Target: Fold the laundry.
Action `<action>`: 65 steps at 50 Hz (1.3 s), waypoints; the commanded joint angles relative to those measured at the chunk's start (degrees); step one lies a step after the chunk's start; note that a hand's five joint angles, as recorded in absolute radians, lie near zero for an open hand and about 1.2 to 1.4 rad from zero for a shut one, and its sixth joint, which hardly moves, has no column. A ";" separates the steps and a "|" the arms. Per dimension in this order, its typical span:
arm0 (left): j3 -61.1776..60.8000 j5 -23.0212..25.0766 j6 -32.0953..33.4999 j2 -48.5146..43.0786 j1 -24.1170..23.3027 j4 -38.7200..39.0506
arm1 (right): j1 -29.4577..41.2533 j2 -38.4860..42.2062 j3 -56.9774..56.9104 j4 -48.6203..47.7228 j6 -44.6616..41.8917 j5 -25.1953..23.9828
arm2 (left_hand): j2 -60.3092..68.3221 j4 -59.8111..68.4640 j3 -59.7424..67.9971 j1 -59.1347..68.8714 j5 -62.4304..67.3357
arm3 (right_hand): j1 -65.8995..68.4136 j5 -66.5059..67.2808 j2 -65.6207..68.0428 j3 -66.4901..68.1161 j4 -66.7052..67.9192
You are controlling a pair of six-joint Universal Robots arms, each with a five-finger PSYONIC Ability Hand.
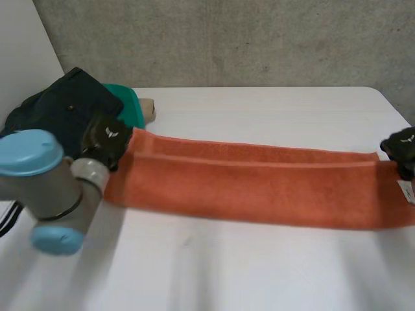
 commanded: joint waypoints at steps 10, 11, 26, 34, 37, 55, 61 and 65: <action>41.37 2.27 0.39 -31.15 -1.35 4.25 | 4.53 14.61 -12.57 -19.03 -0.25 9.35 | 11.12 10.97 11.40 14.16 12.45 | 14.87 11.42 12.43 11.52 11.09; 42.97 2.62 0.39 -32.22 -1.35 4.25 | 4.53 15.05 -12.93 -20.17 -0.16 9.35 | 11.12 10.97 11.40 14.16 12.45 | 14.87 11.42 12.43 11.52 11.09; 46.43 7.37 -0.22 -35.67 -4.25 6.09 | 8.49 19.90 -17.59 -18.43 1.15 15.16 | -58.88 -59.03 -58.60 -55.84 -57.55 | -55.13 -58.58 -57.57 -58.48 -58.91; 31.85 7.37 -0.58 -23.98 -3.81 6.01 | 3.93 4.97 -7.59 -3.09 11.94 4.91 | -58.88 -59.03 -58.60 -55.84 -57.55 | -55.13 -58.58 -57.57 -58.48 -58.91; 25.25 7.37 -1.54 -19.14 -3.63 5.83 | 1.29 2.84 -5.73 1.07 13.90 1.46 | -58.88 -59.03 -58.60 -55.84 -57.55 | -55.13 -58.58 -57.57 -58.48 -58.91; 9.59 7.46 -10.77 -8.94 -3.46 6.18 | -6.11 7.49 1.84 -1.28 14.78 -6.20 | -58.88 -59.03 -58.60 -55.84 -57.55 | -9.24 -12.70 -11.68 -12.59 -13.02; 9.42 7.37 -10.86 -7.62 -3.46 6.09 | -7.68 7.50 2.10 -5.76 11.45 -1.12 | -58.88 -59.03 -58.60 -55.84 -57.55 | 14.87 11.42 12.43 11.52 11.09; 8.45 7.29 -11.39 -5.69 -3.37 6.01 | -11.62 5.48 2.02 -8.49 5.23 2.13 | -58.88 -59.03 -58.60 -55.84 -57.55 | 14.87 11.42 12.43 11.52 11.09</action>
